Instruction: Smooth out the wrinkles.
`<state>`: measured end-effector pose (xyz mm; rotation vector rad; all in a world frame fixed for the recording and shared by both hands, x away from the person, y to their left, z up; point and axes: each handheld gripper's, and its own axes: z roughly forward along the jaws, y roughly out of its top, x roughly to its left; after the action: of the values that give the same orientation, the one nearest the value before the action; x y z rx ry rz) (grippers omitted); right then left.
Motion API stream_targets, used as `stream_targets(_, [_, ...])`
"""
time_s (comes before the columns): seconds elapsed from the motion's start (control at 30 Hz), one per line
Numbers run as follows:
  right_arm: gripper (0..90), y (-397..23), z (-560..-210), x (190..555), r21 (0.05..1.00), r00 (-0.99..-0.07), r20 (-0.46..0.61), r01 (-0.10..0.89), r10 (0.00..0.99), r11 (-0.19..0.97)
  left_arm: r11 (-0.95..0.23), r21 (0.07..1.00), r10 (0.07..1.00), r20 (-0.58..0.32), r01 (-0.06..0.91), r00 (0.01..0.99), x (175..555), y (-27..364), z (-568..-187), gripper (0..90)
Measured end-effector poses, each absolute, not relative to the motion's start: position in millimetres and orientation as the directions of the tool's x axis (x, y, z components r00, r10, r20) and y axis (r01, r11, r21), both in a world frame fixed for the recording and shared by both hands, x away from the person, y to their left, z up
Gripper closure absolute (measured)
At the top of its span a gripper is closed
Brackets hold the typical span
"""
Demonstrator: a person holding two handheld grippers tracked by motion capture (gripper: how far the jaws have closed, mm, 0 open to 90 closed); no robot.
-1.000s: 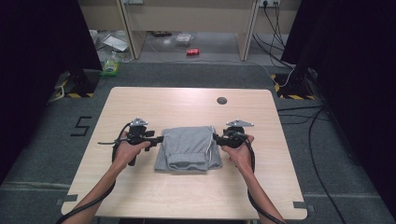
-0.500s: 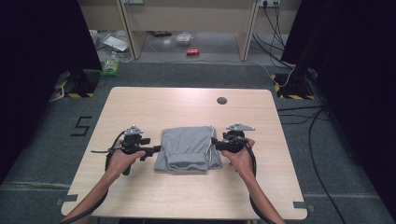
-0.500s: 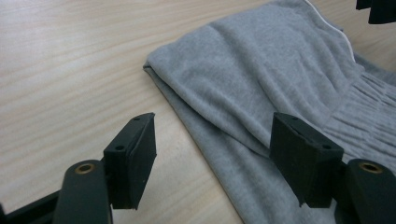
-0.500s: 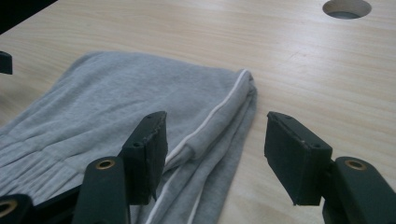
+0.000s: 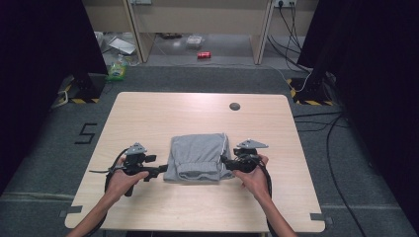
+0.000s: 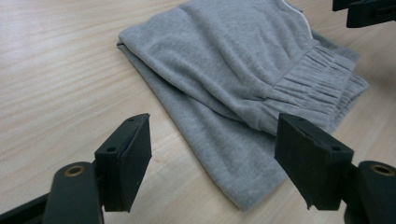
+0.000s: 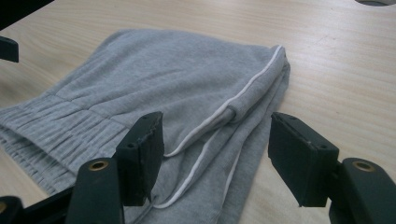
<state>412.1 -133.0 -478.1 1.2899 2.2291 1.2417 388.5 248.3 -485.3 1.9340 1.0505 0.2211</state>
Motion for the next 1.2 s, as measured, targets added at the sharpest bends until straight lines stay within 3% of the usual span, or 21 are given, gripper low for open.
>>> stream_targets(0.53, [32.9, -136, -479, 386, 0.786, -0.585, 0.162, 0.564, 0.795, 0.254, -0.246, 0.782, 0.730, -0.240, 0.573, 0.640, 357, 251, -495, 21.9])
stream_targets(1.2, [28.0, -143, -491, 350, 0.751, -0.605, 0.138, 0.581, 0.784, 0.316, -0.345, 0.747, 0.719, -0.179, 0.569, 0.672, 319, 250, -513, 18.0])
